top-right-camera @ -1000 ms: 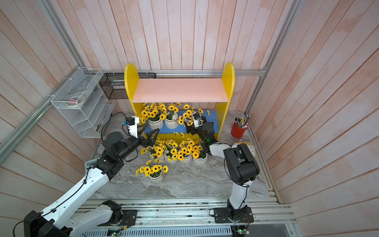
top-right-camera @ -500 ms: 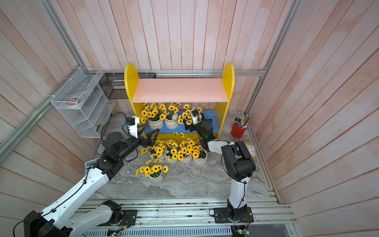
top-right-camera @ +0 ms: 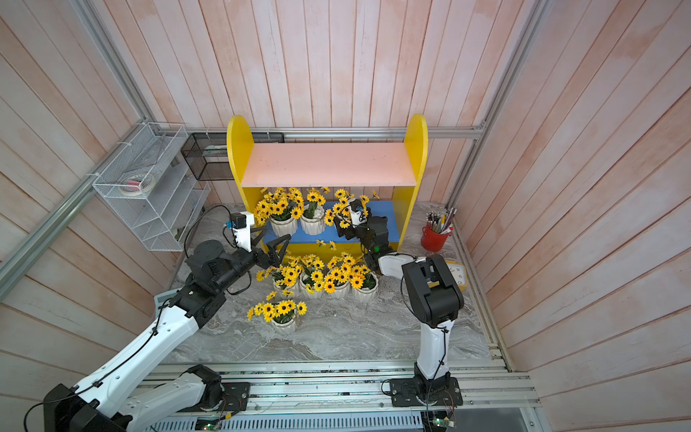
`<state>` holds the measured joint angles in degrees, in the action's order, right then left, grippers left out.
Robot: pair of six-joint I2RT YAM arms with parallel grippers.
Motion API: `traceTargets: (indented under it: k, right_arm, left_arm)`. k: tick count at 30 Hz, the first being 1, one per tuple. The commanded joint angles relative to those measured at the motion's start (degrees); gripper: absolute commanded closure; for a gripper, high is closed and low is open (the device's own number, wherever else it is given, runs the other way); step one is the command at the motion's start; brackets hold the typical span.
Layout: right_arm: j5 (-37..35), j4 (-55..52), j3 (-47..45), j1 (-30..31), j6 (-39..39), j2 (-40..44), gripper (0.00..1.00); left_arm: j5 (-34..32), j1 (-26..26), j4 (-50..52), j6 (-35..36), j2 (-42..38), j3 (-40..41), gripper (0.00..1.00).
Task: Take the sunflower pots off the shelves
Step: Pick up the sunflower pot from the shelf.
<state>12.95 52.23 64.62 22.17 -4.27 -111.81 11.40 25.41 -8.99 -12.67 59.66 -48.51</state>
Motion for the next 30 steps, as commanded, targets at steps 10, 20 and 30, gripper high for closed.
traceTargets:
  k: [10, 20, 30]
  right_arm:
    - [-5.69, 7.97, -7.38, -0.56, -0.83, 10.54, 1.0]
    - [-8.47, 6.47, -13.54, 0.22, -1.46, 20.03, 1.0]
    - [-12.91, 2.7, -23.53, 3.65, -2.75, 33.3, 1.0]
  left_arm:
    - [0.71, -0.08, -0.14, 0.58, -0.43, 0.43, 0.0]
    - [-0.04, 0.15, 0.07, 0.94, -0.51, 0.44, 0.0]
    - [-0.13, 0.3, -0.15, 0.79, -1.18, 0.59, 0.0]
